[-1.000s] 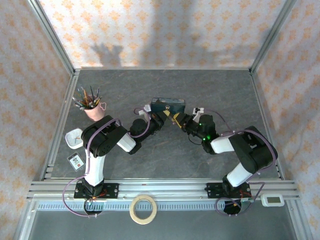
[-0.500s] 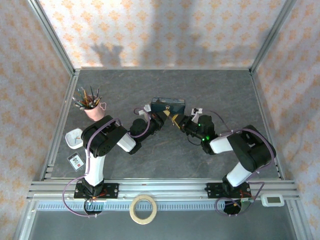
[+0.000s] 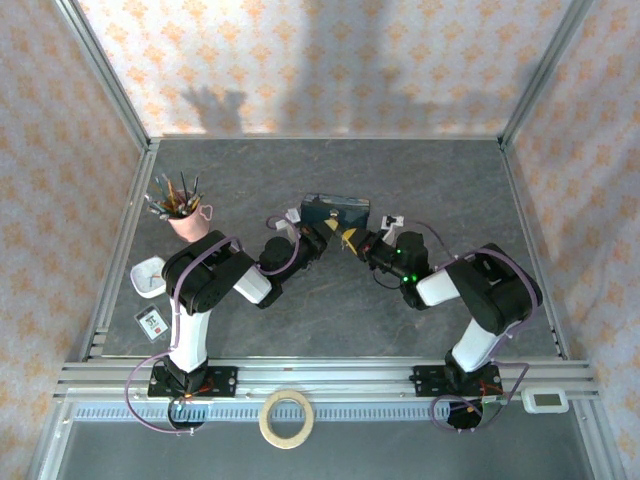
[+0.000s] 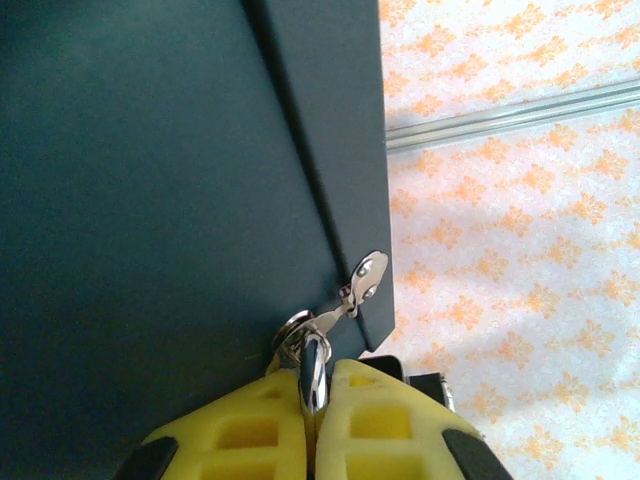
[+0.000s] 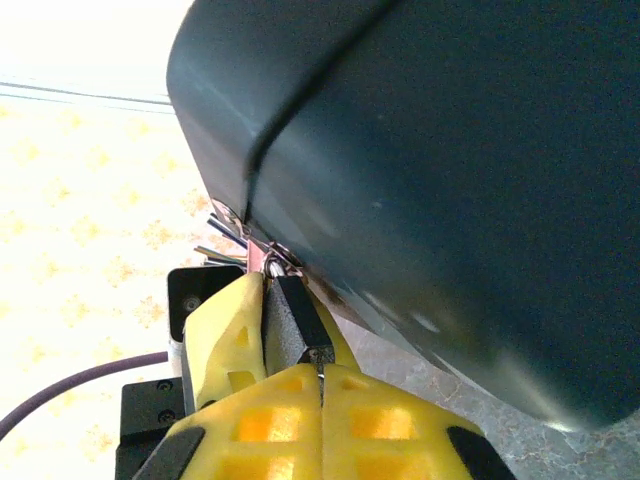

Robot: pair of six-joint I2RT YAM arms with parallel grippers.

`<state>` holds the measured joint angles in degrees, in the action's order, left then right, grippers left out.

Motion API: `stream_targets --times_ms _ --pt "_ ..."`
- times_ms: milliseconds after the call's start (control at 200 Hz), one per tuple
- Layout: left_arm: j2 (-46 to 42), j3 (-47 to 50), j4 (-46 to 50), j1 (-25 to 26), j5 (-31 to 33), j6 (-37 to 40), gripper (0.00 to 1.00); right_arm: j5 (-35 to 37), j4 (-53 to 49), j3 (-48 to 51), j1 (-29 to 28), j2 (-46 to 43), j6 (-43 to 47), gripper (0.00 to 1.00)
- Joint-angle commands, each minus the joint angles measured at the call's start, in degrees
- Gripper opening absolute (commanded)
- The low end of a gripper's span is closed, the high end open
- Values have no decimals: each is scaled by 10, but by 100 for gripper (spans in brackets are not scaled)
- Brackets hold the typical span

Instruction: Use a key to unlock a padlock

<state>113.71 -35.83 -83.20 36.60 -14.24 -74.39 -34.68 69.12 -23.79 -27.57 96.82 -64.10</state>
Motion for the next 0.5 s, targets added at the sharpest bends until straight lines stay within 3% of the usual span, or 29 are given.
stream_targets --times_ms 0,25,160,295,495 --pt "-16 -12 -44 8 -22 -9 0 -11 43 -3 -6 9 -4 0" --pt "-17 -10 -47 8 -23 -12 0 -8 44 -3 -6 10 -5 0" --pt "-24 16 -62 7 -13 -22 35 -5 53 -4 -6 19 -10 0" --pt "-38 45 -55 6 3 -17 55 -7 68 -5 -6 30 -19 0" --pt "-29 50 -68 5 8 -28 59 -11 75 -6 -6 36 -21 0"
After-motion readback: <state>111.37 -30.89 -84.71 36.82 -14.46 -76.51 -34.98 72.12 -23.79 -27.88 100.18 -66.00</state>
